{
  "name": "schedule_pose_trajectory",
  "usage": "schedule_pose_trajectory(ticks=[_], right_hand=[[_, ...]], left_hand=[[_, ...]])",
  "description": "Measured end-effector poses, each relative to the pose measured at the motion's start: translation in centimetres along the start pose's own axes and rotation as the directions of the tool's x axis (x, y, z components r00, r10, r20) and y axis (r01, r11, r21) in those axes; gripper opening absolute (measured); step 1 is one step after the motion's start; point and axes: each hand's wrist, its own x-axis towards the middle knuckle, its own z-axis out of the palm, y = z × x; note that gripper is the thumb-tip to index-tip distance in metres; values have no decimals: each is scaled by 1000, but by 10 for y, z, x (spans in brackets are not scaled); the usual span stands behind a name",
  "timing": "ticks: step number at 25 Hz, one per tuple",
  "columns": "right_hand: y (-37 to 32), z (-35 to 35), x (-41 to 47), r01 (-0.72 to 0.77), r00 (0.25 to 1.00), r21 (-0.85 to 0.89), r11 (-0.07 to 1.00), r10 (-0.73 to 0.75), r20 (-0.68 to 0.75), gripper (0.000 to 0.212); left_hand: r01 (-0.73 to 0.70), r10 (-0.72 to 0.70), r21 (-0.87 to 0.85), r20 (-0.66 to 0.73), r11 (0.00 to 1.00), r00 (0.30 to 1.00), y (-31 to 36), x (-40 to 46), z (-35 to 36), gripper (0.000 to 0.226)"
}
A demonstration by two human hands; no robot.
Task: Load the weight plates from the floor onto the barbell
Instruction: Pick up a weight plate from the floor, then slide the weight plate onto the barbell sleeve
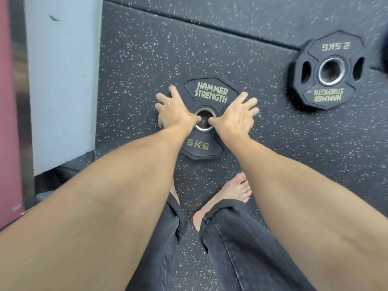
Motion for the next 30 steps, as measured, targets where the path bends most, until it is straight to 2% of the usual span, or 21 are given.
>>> schedule_pose_trajectory(ticks=[4, 7, 10, 12, 15, 19, 24, 27, 30], right_hand=[[19, -31, -44, -77, 997, 90, 993, 78, -8, 112], [36, -91, -84, -111, 993, 93, 989, 113, -16, 115], [50, -173, -135, -101, 994, 111, 989, 106, -37, 121], [61, -242, -178, -112, 989, 184, 977, 129, -79, 120], [76, -349, -243, -107, 970, 297, 949, 165, -177, 121], [92, -495, -330, -22, 893, 395, 918, 196, -404, 119], [111, -648, -436, 126, 730, 484, 866, 250, -636, 111], [123, -719, -498, 217, 582, 515, 829, 314, -750, 110], [142, -778, -560, 292, 381, 514, 807, 395, -836, 113]], left_hand=[[-67, 68, 67, -22, 996, 997, 2, -46, -30, 108], [-113, 115, 83, -16, 990, 993, 14, -103, -79, 106], [-176, 180, 104, -27, 979, 983, 25, -166, -143, 104], [-252, 261, 146, -42, 957, 964, 35, -215, -203, 106], [-394, 411, 151, -107, 907, 905, 58, -290, -298, 110], [-599, 577, -27, -238, 800, 781, 85, -393, -429, 109], [-819, 723, -143, -405, 555, 560, 104, -507, -570, 97], [-924, 769, -131, -519, 358, 372, 112, -576, -643, 96], [-980, 767, -18, -620, 198, 167, 119, -647, -701, 105]])
